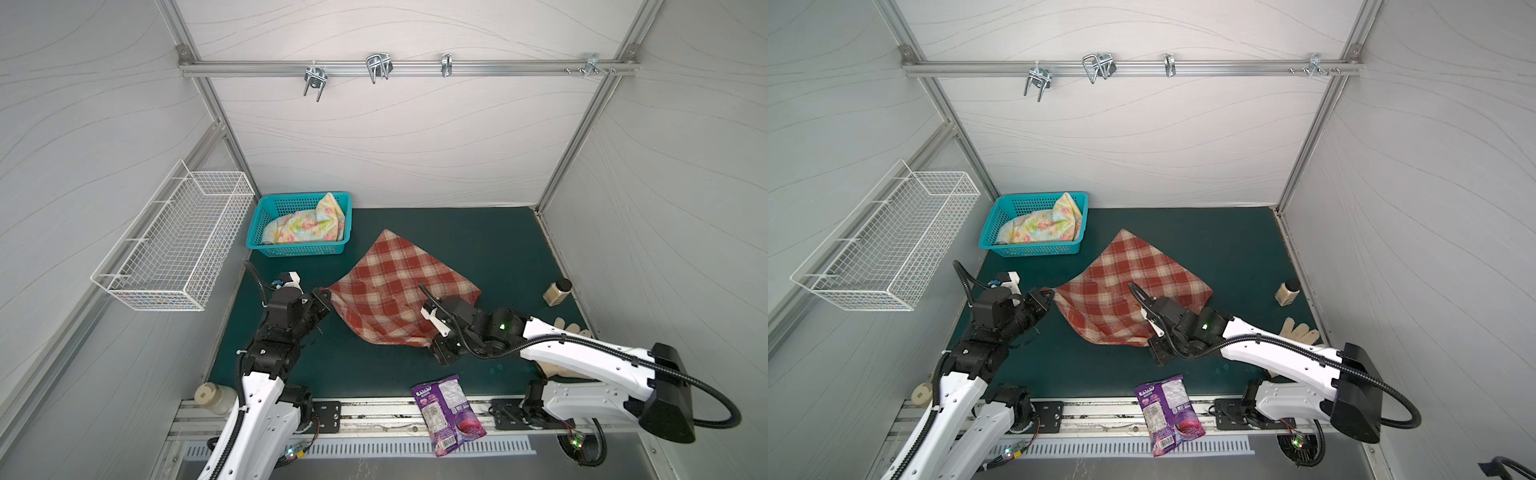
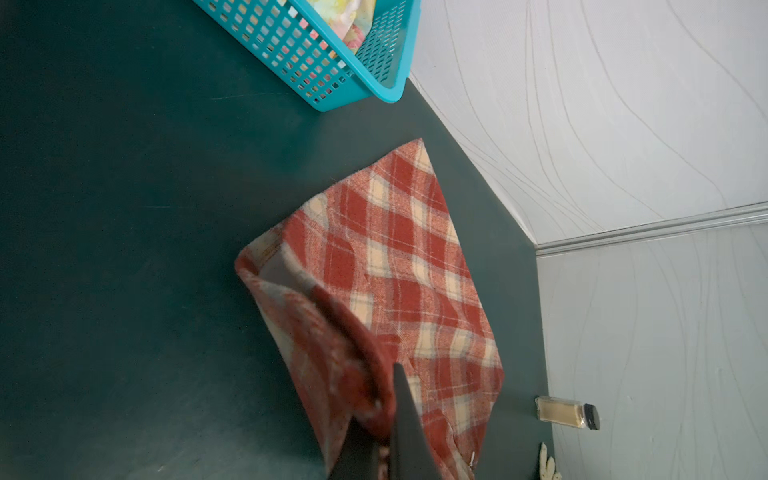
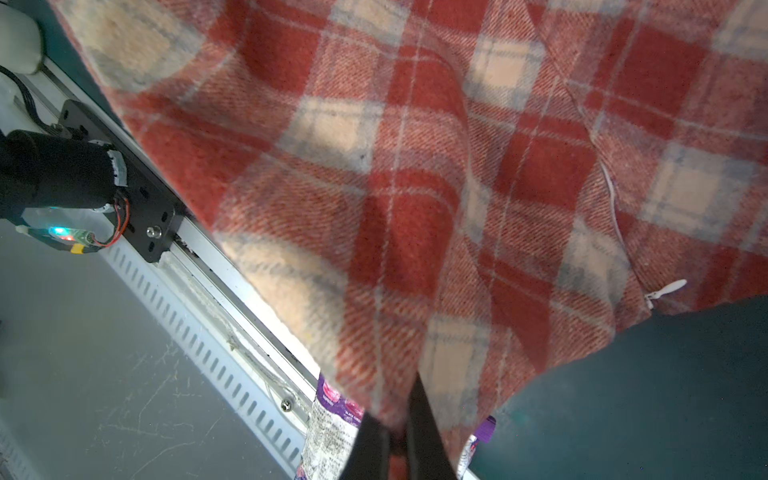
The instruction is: Fold and stack the skirts
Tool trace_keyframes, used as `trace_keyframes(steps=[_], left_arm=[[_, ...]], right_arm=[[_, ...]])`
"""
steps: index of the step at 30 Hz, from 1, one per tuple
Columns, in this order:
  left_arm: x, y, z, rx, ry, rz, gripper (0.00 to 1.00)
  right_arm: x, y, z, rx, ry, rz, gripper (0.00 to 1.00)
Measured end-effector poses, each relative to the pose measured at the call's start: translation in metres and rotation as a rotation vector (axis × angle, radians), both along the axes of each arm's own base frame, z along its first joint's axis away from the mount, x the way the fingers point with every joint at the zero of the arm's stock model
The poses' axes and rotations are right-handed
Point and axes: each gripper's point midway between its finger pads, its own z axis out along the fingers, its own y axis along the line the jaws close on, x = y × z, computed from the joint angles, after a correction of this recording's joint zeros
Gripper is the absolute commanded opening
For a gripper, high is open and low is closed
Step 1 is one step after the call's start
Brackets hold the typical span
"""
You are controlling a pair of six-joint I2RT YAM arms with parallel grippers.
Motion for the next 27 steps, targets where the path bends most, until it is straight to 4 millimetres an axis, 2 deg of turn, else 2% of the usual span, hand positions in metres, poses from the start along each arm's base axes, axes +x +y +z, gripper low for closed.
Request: trace_keyframes(steps=[7,10,15,19,23,27], left_arm=[[0.013,-0.001,-0.013,0.027,0.061,-0.010,0.00],[0.033,-0.005,-0.010,0.030,0.091,-0.023,0.00],[0.081,-0.019,0.017,0.002,0.068,-0.061,0.00],[0.120,-0.040,0.040,-0.020,0.035,-0.110,0.00],[0.155,-0.072,0.057,-0.031,0.006,-0.178,0.00],[0.184,-0.104,0.056,-0.036,0.008,-0.230,0.00]], right_arm=[[0.011,-0.003,0.000,-0.011,-0.013,-0.056,0.00],[0.025,-0.010,-0.001,-0.012,-0.005,-0.111,0.00],[0.059,-0.030,0.000,-0.004,0.002,-0.218,0.00],[0.080,-0.042,0.009,0.023,0.004,-0.269,0.00],[0.099,-0.051,0.018,0.060,0.005,-0.304,0.00],[0.112,-0.062,0.013,0.068,0.037,-0.337,0.00]])
